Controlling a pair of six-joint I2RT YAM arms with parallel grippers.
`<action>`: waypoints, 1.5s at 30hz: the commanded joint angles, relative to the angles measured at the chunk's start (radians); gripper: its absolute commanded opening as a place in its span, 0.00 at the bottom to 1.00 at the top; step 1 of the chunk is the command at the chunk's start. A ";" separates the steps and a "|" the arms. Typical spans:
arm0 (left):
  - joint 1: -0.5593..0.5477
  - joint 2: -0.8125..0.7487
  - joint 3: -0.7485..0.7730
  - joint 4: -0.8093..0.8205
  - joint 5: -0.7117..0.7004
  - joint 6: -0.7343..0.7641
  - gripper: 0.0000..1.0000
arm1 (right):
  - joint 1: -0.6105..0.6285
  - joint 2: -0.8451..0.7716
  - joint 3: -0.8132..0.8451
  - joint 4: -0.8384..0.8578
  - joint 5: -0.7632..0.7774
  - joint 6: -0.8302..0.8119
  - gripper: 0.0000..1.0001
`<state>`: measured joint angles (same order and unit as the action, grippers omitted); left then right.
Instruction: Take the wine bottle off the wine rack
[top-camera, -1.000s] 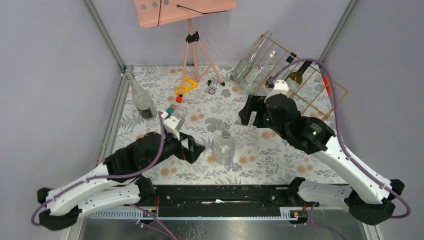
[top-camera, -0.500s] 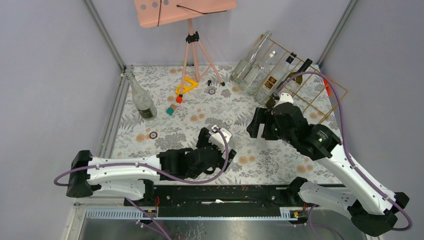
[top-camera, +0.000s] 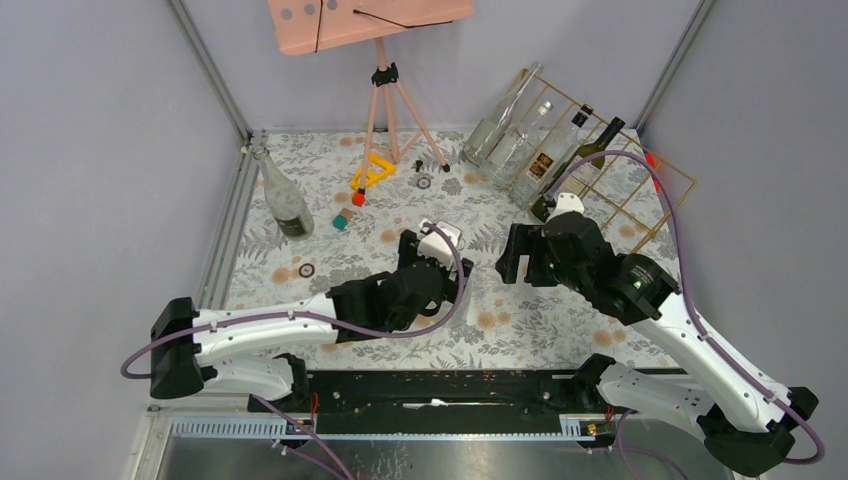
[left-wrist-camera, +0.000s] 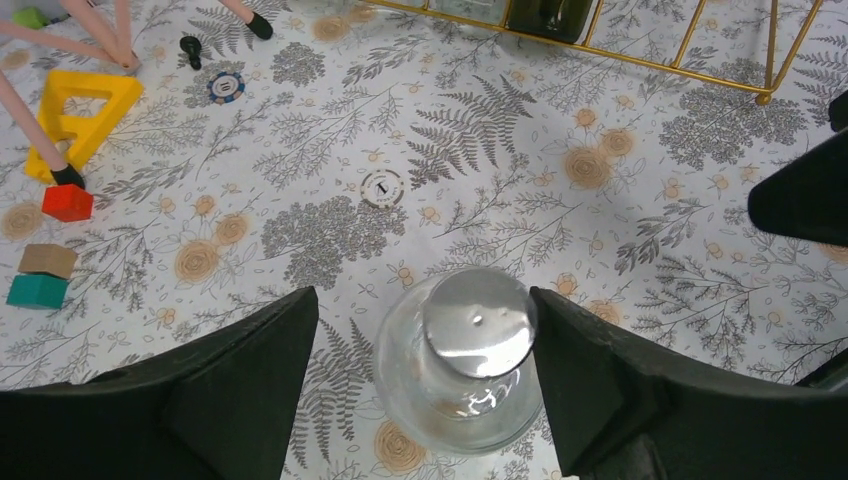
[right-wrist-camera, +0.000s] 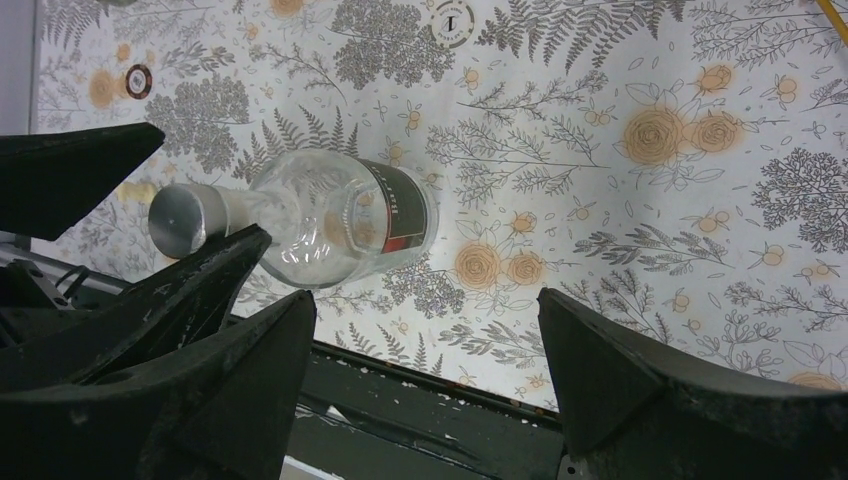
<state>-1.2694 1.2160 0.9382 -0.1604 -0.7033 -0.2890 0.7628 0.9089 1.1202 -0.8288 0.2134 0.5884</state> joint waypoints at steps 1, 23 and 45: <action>0.007 0.055 0.067 0.082 0.016 0.001 0.82 | -0.005 -0.002 -0.003 0.026 -0.020 -0.035 0.89; 0.008 0.108 0.039 0.089 0.032 -0.035 0.25 | -0.006 -0.003 -0.051 0.058 -0.020 -0.065 0.89; 0.460 -0.442 0.032 -0.301 0.030 -0.016 0.00 | -0.005 0.020 -0.090 0.112 -0.047 -0.058 0.89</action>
<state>-0.8944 0.8562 0.8959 -0.5255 -0.6350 -0.3519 0.7628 0.9192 1.0363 -0.7620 0.1883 0.5343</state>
